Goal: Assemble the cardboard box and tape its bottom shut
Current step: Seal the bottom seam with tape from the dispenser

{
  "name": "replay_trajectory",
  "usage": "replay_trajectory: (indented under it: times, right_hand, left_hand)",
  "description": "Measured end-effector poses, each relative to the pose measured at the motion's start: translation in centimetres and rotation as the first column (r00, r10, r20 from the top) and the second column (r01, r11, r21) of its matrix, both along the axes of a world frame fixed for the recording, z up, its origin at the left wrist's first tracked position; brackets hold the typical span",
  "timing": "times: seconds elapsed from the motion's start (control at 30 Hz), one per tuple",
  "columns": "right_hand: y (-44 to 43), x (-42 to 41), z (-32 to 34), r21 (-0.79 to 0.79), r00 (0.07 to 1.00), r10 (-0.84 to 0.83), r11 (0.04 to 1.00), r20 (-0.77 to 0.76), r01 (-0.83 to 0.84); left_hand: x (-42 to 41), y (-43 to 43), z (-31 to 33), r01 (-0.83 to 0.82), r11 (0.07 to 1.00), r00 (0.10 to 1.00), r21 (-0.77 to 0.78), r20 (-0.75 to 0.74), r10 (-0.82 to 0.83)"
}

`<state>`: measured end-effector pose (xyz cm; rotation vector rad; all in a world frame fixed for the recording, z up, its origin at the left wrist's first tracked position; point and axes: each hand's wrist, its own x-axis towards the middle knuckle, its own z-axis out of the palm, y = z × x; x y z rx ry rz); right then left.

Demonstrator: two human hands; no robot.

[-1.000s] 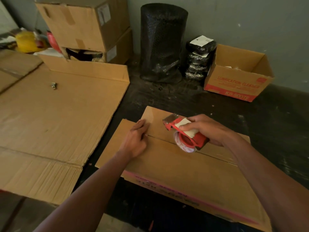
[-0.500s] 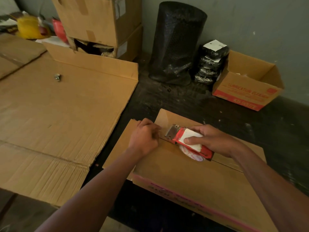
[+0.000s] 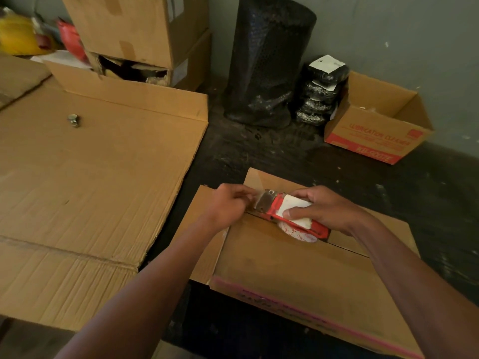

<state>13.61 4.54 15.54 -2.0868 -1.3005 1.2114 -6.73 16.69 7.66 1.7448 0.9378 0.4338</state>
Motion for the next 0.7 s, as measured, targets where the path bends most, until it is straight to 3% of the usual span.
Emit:
replay_trajectory:
  times: [0.13, 0.27, 0.53, 0.7]
  right_hand:
    - [0.5, 0.2, 0.2, 0.012, 0.999, 0.004, 1.000, -0.032, -0.004]
    - [0.7, 0.3, 0.5, 0.017, 0.998, 0.020, 1.000, -0.052, -0.019]
    - [0.9, 0.0, 1.2, 0.038, 0.994, 0.039, 0.999, -0.106, -0.035]
    - [0.5, 0.0, 1.9, 0.059, 0.987, 0.042, 0.998, -0.154, -0.034]
  left_hand:
    - [0.4, 0.2, 1.8, -0.028, 0.951, 0.993, -0.308, 0.100, 0.062]
    - [0.0, 0.6, 2.5, 0.109, 0.791, 0.977, -0.602, 0.210, 0.026]
    - [-0.9, 0.8, 3.0, 0.261, 0.514, 0.949, -0.817, 0.315, 0.019]
    - [-0.8, 0.7, 3.1, 0.293, 0.465, 0.949, -0.836, 0.314, -0.034]
